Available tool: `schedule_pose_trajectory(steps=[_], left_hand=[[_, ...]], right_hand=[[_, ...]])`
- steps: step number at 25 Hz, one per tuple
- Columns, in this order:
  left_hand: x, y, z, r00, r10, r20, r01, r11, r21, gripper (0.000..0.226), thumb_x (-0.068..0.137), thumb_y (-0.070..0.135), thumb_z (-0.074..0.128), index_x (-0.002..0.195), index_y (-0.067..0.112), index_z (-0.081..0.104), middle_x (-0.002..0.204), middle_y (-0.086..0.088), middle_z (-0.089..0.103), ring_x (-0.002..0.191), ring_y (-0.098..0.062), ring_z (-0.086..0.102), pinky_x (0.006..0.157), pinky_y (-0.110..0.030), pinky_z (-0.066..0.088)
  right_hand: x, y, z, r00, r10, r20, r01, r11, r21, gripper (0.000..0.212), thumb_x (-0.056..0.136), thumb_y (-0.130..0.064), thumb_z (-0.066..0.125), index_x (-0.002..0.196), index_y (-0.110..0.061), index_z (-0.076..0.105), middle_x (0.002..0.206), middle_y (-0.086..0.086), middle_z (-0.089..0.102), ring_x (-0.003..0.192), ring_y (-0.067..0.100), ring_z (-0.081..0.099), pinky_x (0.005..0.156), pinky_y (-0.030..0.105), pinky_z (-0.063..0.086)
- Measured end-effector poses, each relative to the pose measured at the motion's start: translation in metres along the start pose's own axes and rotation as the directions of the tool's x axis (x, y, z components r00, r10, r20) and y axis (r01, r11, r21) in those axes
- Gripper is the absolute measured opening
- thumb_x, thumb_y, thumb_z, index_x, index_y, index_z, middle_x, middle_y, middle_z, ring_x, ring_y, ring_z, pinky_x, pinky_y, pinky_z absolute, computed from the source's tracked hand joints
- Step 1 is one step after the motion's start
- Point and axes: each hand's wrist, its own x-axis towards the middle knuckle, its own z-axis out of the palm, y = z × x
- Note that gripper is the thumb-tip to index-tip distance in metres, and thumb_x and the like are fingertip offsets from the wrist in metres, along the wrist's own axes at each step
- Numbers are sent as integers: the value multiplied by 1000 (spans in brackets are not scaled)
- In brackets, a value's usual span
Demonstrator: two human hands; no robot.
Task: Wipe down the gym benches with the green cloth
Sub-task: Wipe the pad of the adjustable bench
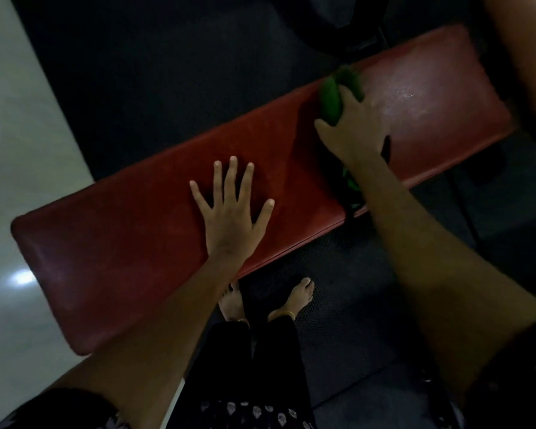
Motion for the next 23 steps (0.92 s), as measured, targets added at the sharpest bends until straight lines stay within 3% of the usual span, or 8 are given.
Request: schedule_pose_trajectory(steps=[3,5,7,10,14,16,20,23], left_hand=[[-4,-3,-1,999,-1,-33,-6,981,-191,52,96,36,34,140,10,39,151,-11,31,143,-25,18,113,-56,-4],[-9,-10,-7,998,20,-60,-41,925,-377,40,96,16,41,134,4,45,148,-15,34,142,-24,22,116,-55,3],[-21,-31,-13,997,28,-65,-48,938,-343,41,96,18,44,134,4,44,148,-16,33,141,-25,23,116,-56,7],[-46,-79,-20,993,-108,-56,103,990,-99,59,93,46,37,140,10,37,152,-14,26,143,-25,16,111,-58,-4],[-61,-102,-17,995,-89,-42,89,996,-8,64,93,52,31,143,12,32,153,-14,26,144,-25,15,111,-61,0],[-60,-101,-15,994,-107,-30,107,994,-17,63,93,50,34,143,12,32,152,-14,26,143,-25,15,111,-60,0],[-70,-118,-25,999,-41,-24,37,986,-162,61,92,47,38,140,9,33,152,-14,25,142,-22,18,114,-57,5],[-86,-155,-40,995,-53,-84,43,992,-116,61,90,46,41,137,9,32,152,-17,24,141,-26,21,112,-62,7]], right_hand=[[-44,-43,21,961,-257,101,266,959,-93,73,85,-52,55,147,-28,24,141,15,30,123,30,39,97,43,34],[-86,-30,31,914,-393,100,401,912,-83,75,81,-50,61,146,-27,31,132,16,39,115,32,44,89,42,37],[-112,0,34,885,-460,67,463,885,-52,75,75,-48,63,141,-23,41,119,19,48,104,35,52,80,42,40],[-95,14,25,933,-354,70,358,932,-61,76,77,-50,61,143,-23,37,121,20,43,102,35,51,80,42,43],[-61,-48,24,996,-88,34,89,996,-26,76,83,-51,58,147,-24,27,133,16,34,116,32,44,93,42,38],[-74,-88,34,981,-173,86,177,984,-36,77,84,-54,56,148,-25,23,135,14,32,117,29,42,94,41,37],[-142,-101,55,860,-475,187,493,868,-60,77,82,-53,57,148,-28,24,132,13,36,114,28,43,88,38,34],[-142,-66,44,929,-350,119,356,933,-41,78,79,-53,61,146,-28,30,127,13,40,110,28,45,86,36,35]])
